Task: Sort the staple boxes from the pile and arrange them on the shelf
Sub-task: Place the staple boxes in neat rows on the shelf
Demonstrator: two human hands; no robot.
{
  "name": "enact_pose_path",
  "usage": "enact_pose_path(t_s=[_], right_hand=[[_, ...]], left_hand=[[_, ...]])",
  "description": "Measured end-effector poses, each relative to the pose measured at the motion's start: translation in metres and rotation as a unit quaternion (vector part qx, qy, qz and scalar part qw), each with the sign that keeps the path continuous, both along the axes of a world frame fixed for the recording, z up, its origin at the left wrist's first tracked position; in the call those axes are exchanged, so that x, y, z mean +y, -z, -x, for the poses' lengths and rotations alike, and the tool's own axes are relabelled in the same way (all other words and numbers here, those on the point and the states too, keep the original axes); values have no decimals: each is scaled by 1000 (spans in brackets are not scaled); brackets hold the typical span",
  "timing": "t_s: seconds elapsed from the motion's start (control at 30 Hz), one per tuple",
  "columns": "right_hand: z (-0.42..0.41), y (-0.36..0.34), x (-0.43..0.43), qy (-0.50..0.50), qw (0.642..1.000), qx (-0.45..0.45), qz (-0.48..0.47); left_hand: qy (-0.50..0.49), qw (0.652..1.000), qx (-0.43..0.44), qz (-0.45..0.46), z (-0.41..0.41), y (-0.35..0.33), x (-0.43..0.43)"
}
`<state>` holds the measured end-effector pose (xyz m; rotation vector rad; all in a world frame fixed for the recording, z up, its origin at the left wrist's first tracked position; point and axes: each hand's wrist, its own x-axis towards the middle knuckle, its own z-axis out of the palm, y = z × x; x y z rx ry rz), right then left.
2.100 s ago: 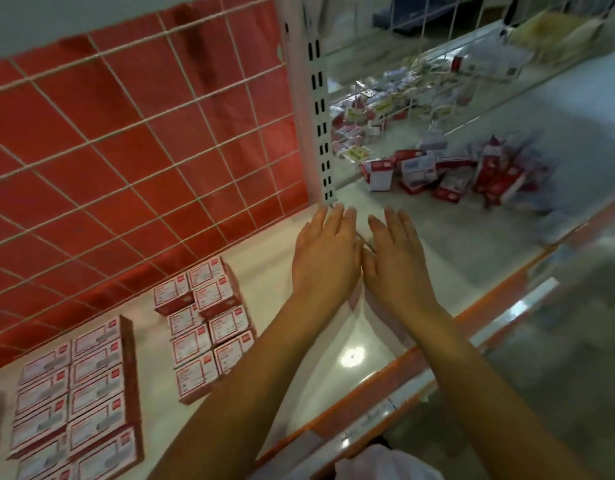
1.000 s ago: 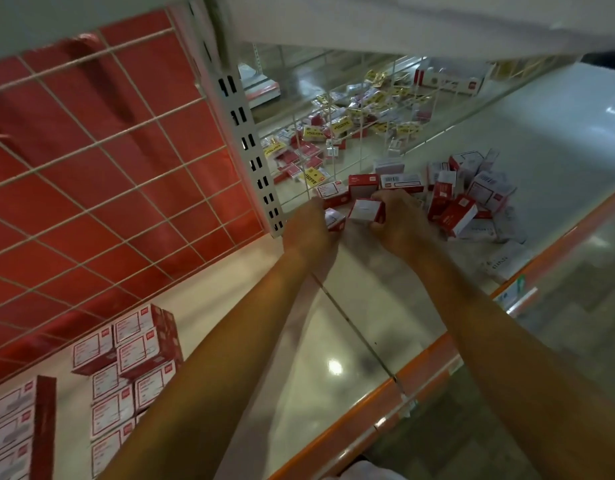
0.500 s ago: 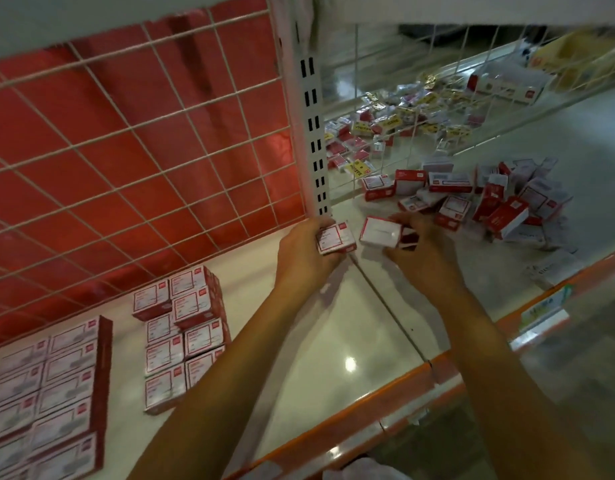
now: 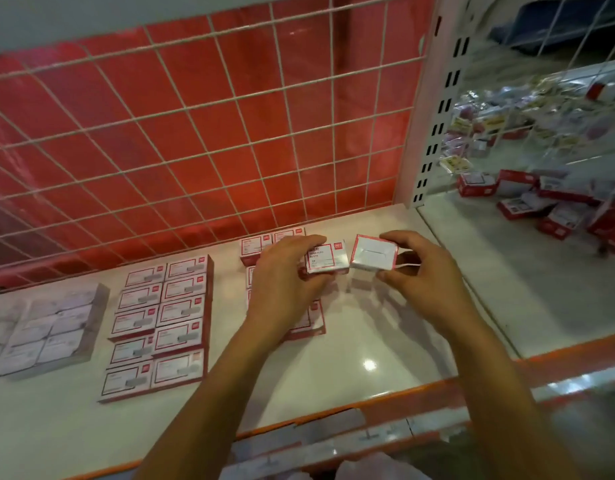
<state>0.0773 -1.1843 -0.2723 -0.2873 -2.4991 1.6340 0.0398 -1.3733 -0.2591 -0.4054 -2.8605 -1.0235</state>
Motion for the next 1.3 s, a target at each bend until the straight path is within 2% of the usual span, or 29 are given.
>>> enact_pose_path(t_s=[0.33,0.53,0.67,0.93,1.17,1.3], right_hand=[[-7,-1,-60,-26,999,-21,-22],[-11,-1,-74,-30,999,-26,-17],[-13,1,-77,-29,999,-35,-15],[-16,3,-77,-23,999,-45,-16],[-15,9,-80,-35,998,-60,-4],[-12,9,-84,-38,996,-64,41]], left_hand=[[-99,994,-43,15,1,7,-72],[-102,992,-60,33,7,21,-83],[-101,993,-37,44,10,30,-79],[-127,989,-48,-51,14,32,-72],[-138,987,-44,-72,13,36,-70],[-145,989,-19,-8,7,35,-71]])
